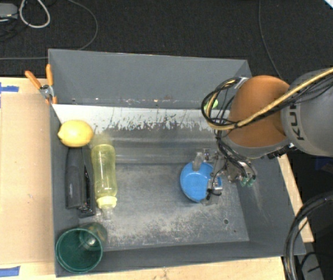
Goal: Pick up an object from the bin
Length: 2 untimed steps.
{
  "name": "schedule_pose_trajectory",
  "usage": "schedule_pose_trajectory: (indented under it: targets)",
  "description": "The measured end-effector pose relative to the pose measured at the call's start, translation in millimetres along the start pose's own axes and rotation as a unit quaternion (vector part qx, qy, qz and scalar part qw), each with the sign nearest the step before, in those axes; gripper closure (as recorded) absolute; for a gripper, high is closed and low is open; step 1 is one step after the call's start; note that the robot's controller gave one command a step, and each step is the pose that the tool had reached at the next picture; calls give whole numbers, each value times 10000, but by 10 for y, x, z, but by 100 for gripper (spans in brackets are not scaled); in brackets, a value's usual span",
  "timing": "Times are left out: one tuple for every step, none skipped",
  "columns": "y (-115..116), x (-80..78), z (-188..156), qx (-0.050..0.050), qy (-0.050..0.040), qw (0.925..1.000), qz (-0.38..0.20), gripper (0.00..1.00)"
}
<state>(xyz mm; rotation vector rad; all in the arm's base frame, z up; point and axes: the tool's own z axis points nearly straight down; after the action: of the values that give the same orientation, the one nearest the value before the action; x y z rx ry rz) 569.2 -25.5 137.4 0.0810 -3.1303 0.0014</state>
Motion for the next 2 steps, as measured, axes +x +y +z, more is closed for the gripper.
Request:
schedule_pose_trajectory:
  targets:
    - [10, 6, 647, -10, 38, 9954, -956, 0]
    - [2, -72, 674, 0, -4, 9834, 1812, 100]
